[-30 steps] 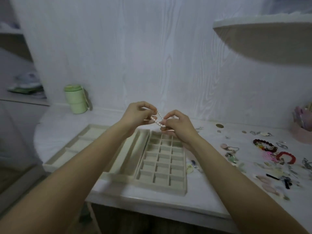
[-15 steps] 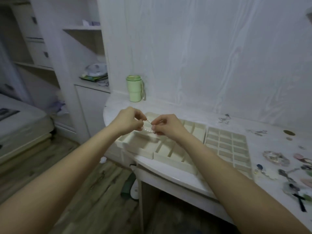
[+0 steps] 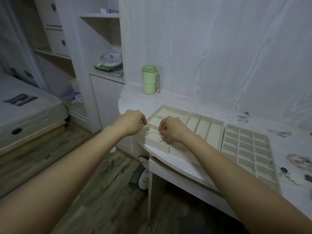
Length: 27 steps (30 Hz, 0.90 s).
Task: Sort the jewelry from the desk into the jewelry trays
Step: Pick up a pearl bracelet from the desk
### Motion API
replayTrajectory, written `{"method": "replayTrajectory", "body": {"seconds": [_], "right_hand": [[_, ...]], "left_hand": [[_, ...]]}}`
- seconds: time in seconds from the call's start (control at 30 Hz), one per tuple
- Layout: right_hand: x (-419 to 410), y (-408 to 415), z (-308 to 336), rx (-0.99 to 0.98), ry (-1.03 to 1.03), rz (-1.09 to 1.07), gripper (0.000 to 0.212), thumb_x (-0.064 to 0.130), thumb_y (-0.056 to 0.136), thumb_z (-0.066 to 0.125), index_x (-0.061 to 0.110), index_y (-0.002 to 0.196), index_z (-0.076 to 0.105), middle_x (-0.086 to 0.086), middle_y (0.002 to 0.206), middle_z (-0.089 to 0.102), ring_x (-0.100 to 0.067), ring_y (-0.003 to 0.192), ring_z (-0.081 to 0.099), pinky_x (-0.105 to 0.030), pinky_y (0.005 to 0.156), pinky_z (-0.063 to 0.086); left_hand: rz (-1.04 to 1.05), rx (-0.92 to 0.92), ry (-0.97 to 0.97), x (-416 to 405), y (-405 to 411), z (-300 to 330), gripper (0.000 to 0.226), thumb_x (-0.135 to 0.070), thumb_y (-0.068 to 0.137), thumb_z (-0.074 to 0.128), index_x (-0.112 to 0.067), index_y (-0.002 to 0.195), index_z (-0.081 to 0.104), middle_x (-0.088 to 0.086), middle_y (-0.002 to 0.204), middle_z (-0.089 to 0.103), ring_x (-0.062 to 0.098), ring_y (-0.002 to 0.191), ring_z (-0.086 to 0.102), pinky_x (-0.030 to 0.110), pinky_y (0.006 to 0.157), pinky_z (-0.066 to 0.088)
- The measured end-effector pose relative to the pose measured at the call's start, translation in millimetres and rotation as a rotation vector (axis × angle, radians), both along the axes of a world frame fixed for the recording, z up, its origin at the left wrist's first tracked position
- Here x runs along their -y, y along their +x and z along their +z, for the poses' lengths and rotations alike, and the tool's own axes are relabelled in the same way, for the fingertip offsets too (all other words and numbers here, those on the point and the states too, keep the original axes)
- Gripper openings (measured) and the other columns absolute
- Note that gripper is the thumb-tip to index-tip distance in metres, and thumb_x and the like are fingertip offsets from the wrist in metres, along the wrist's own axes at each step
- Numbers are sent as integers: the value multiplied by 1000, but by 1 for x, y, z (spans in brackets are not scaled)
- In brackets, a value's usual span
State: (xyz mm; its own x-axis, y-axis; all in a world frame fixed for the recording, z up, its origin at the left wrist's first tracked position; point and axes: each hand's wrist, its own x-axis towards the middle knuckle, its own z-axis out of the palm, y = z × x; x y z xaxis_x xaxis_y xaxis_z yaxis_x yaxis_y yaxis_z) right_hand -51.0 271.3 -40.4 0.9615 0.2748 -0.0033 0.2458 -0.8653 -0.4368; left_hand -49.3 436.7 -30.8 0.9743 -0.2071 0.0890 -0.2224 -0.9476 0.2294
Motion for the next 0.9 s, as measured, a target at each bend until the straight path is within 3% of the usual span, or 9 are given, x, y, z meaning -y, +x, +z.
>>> {"method": "replayTrajectory", "body": {"seconds": [0.1, 0.23, 0.37, 0.47, 0.63, 0.83, 0.9], "right_hand": [[-2, 0, 1, -14, -53, 14, 20, 3, 90, 51, 3, 97, 70, -12, 103, 70, -26, 94, 64, -30, 79, 50], [-8, 1, 1, -29, -106, 29, 24, 5, 95, 49, 6, 110, 67, -11, 110, 68, -24, 106, 62, -24, 80, 44], [-14, 5, -5, -60, -52, 15, 26, 2, 91, 52, 5, 114, 63, -14, 114, 66, -25, 111, 60, -24, 85, 43], [-15, 8, -11, -71, 8, 2, 30, 0, 91, 50, 5, 119, 60, -15, 121, 62, -25, 112, 58, -27, 93, 45], [-14, 7, -11, -72, -33, 24, 35, -4, 94, 46, 6, 124, 59, -11, 127, 60, -23, 119, 54, -27, 98, 43], [-18, 6, -14, -95, -38, 13, 32, -1, 93, 42, 6, 115, 63, -12, 122, 61, -27, 115, 55, -29, 94, 44], [-20, 8, -16, -85, -42, 3, 24, 0, 91, 42, 8, 93, 64, -14, 100, 63, -30, 99, 56, -29, 82, 44]], "left_hand": [[-65, -9, 109, -1, -4, -1, 47, -2, 88, 35, -30, 111, 65, 0, 123, 59, 22, 117, 41, 35, 87, 30], [-196, -72, 221, -1, -5, -8, 61, 3, 84, 32, -39, 118, 60, -2, 129, 54, 19, 122, 34, 39, 99, 27], [-200, -68, 356, -5, -7, -9, 59, 3, 85, 35, -36, 123, 58, -4, 133, 52, 17, 132, 28, 48, 113, 11], [-167, -66, 390, -10, -7, -7, 57, 3, 86, 38, -33, 126, 56, 2, 133, 51, 15, 137, 23, 52, 114, -2], [-173, -51, 389, -12, -11, -7, 57, 3, 84, 40, -31, 129, 54, -1, 137, 48, 14, 139, 21, 55, 113, -6], [-189, -103, 399, -10, -14, -3, 64, 2, 83, 37, -39, 129, 51, -4, 134, 51, 11, 139, 19, 55, 112, -11], [-182, -103, 405, -10, -13, -3, 63, 0, 82, 37, -40, 128, 52, -4, 133, 52, 11, 139, 20, 55, 112, -11]]}}
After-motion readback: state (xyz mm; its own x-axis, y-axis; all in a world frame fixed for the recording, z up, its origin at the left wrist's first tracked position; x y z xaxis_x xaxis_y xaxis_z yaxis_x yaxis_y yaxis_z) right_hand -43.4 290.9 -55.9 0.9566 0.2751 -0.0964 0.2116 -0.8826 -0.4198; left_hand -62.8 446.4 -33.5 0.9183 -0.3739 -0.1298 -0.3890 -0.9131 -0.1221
